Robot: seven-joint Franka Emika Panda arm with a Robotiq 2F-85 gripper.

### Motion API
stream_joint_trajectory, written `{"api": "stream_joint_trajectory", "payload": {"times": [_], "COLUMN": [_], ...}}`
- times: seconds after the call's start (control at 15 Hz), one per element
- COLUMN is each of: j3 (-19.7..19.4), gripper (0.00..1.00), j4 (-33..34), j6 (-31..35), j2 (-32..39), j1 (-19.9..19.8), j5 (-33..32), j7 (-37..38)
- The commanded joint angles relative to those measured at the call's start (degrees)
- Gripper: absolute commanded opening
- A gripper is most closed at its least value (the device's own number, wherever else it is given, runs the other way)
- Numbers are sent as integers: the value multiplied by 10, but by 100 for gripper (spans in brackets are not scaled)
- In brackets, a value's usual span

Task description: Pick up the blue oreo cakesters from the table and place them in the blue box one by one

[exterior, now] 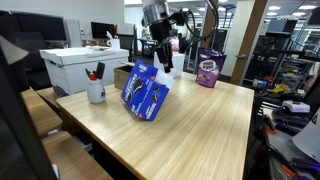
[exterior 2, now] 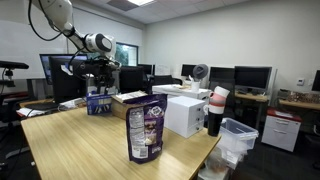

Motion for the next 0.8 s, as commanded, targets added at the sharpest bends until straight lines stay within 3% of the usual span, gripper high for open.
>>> {"api": "stream_joint_trajectory", "payload": {"times": [0.0,0.27,0.53,0.73], "j3": [15,30,28,25], "gripper": [31,5,0,4], "j4": [-66,-90,-87,-96], "j6": [26,37,0,-16], "j2": [-44,-50,-48,-52], "j1": [-7,-4,0,-3], "j5": [-4,4,-41,-95], "j7": [-15,-15,-26,-59]}}
